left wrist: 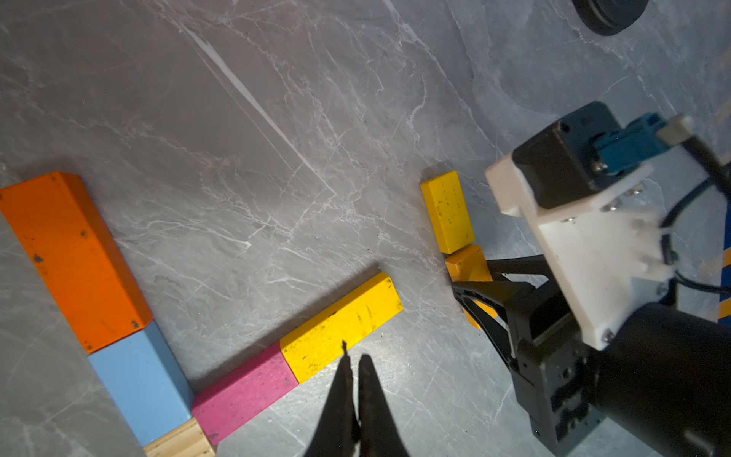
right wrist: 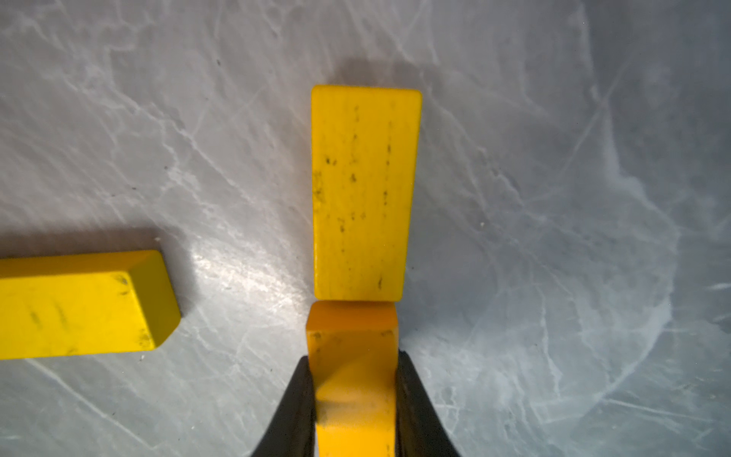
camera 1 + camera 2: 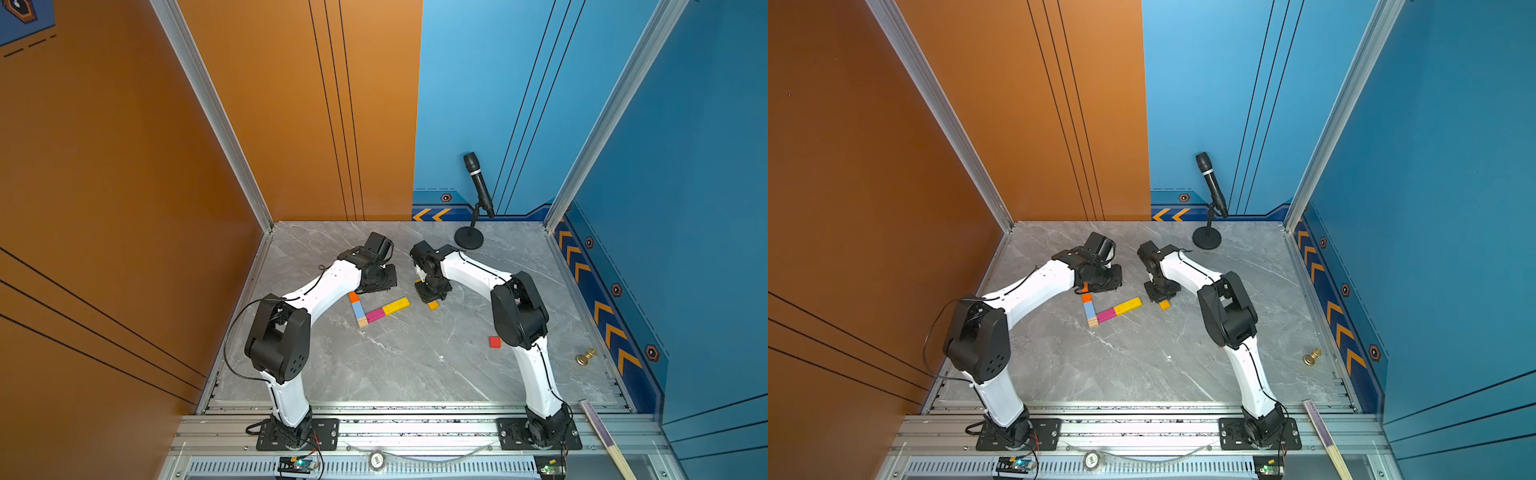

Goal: Assemble the letter v with building blocks
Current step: Assemble the building block at the center of the board.

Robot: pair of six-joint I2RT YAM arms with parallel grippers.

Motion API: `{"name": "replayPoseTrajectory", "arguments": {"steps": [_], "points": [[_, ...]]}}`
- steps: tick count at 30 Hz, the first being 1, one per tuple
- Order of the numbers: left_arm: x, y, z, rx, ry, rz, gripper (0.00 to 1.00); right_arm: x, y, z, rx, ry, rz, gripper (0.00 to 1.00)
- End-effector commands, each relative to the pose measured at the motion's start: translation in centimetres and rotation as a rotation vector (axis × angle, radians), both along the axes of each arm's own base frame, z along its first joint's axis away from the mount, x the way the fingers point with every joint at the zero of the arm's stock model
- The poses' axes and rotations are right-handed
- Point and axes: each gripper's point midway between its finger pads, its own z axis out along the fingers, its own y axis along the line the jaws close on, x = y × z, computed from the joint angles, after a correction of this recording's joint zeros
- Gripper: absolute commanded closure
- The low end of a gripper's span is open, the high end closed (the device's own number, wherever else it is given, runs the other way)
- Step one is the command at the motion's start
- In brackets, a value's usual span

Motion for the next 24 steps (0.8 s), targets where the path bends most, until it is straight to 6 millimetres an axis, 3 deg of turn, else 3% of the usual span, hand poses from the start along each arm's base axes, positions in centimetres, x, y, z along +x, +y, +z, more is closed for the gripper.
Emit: {"name": "replayPoseTrajectory", "arguments": {"steps": [1,18,24], "points": [[-0.11,0.73,0.8,-0.005,-0.018,0.021,0.92,-0.13,-0.24,-0.51,-0.035,0.013,-0.024,0.84],[-0.01,0.75,0.57,-0.008,-0.011,0.022,0.92,-0.04,-0.51,-1.13,-0.041,0.019,-0.054,0.8],[0.01,0.74,0.6,-0.009,-0.012,0.019,0.92,0.1,-0.46,-1.14,-0.034,0.018,-0.061,0.7]]}}
